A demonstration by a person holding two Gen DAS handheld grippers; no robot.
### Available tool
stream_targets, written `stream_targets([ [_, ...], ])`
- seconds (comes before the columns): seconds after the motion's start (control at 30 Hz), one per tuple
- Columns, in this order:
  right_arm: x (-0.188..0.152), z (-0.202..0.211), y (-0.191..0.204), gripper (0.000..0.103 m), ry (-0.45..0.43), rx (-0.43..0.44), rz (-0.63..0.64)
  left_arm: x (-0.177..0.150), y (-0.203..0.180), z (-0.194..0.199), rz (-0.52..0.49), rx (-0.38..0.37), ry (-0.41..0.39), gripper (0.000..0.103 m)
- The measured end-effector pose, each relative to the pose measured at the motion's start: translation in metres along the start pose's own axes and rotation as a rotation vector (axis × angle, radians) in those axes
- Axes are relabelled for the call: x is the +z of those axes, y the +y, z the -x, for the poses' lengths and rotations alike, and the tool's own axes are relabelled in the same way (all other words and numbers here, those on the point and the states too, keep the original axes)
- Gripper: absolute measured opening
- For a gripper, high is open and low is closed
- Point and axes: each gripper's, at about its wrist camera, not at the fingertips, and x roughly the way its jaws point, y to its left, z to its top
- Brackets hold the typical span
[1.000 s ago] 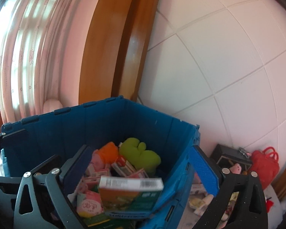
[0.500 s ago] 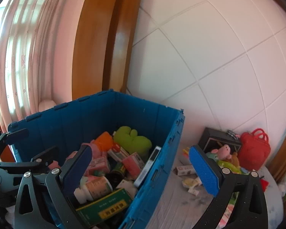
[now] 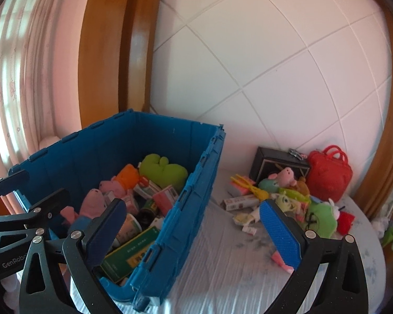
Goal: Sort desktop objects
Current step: 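Withdraw both tools from the crate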
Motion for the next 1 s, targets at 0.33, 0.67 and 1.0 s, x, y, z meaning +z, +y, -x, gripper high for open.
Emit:
stream_targets([
  [0.33, 0.0013, 0.0084, -0.0032, 0.103, 0.007, -0.019, -0.010, 0.0010, -0.0012, 0.0043, -0.009, 0.020, 0.011, 0.087],
  [0.67, -0.0004, 0.0045, -0.0025, 0.103, 0.016, -0.003, -0.014, 0.0012, 0.0042, 0.0061, -0.003, 0.054, 0.000, 0.087],
  [1.0, 0.0007, 0.0047, -0.0021, 0.103, 0.009, 0.007, -0.009, 0.0027, 0.0058, 0.0106, -0.005, 0.058, -0.030, 0.087],
])
